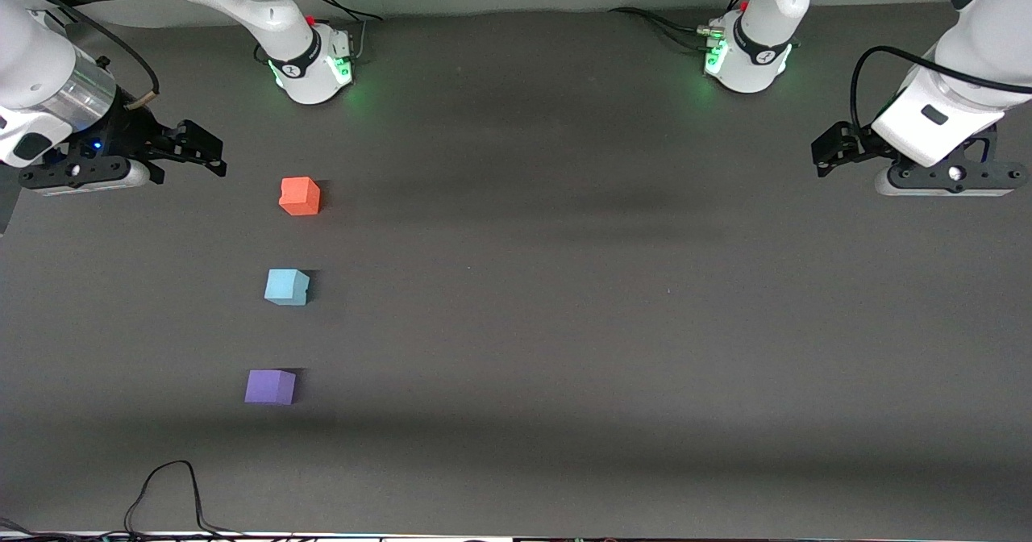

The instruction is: Place blue block between orange and purple blocks

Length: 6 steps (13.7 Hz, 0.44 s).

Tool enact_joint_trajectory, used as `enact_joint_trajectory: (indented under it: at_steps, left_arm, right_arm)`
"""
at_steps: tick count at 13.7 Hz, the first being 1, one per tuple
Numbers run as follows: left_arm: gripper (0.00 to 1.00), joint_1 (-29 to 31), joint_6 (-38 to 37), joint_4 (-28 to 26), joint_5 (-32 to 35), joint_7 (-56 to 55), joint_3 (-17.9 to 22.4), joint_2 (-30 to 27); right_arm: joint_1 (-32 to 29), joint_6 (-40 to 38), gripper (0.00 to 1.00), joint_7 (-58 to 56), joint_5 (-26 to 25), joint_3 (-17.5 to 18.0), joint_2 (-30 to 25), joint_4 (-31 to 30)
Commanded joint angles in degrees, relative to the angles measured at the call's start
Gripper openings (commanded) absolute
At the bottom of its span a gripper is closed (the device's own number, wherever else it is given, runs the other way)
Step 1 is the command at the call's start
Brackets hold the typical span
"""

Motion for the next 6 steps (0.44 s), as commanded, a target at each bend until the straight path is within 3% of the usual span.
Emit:
enact_joint_trajectory:
  at_steps: [1,6]
  left_arm:
    - [1.0,-0.1,0.2,0.4,-1.9,-0.3,0.1,-0.9]
    - [1.0,0.0,-0.4,2.5,-4.1,-1.1,0.5,-0.2]
  right_arm:
    - [-0.4,0.0,1.0,0.8,-0.9,-0.7,-0.4,0.7]
    - [-0.4,-0.9,1.0,0.4,-0.9,-1.1,-0.3,1.9]
